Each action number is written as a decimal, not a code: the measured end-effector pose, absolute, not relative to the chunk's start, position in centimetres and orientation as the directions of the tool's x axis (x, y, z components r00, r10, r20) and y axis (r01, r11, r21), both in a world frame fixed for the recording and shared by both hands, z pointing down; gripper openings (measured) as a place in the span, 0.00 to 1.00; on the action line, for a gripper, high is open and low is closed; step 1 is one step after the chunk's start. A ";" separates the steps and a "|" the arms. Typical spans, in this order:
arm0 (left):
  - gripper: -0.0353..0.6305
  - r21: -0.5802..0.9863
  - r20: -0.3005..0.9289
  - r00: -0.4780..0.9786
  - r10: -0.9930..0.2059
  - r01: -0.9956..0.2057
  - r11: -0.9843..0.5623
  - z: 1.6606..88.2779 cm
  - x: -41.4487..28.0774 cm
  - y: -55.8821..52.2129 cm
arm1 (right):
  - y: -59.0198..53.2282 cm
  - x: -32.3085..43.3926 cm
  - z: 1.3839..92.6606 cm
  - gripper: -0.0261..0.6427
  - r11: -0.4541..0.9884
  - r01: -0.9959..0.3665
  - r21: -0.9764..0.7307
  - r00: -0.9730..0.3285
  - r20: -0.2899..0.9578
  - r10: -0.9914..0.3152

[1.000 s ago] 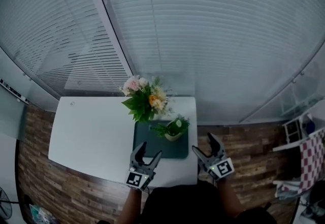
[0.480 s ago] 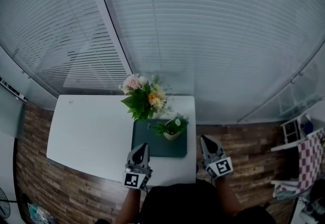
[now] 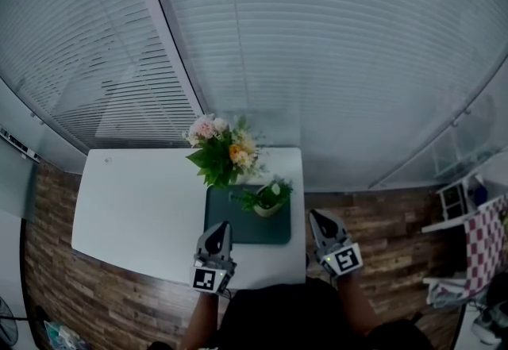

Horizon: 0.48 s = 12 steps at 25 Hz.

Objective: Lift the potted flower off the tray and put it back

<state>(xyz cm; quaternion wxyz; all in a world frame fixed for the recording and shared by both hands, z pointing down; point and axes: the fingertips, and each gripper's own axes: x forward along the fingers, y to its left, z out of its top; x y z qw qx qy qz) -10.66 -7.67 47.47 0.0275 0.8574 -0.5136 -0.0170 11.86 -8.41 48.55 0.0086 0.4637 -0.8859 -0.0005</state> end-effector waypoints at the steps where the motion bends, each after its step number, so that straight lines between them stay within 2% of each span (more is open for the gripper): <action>1: 0.06 0.064 0.003 0.474 -0.880 -0.879 -0.473 47.6 -10.6 -7.7 | -8.4 11.8 48.5 0.04 0.568 -0.823 0.006 -0.568 0.015 -0.823; 12: 0.06 0.081 0.009 0.485 -0.875 -0.872 -0.483 48.5 -10.3 -7.8 | -8.3 11.9 49.3 0.04 0.578 -0.815 0.038 -0.576 0.046 -0.816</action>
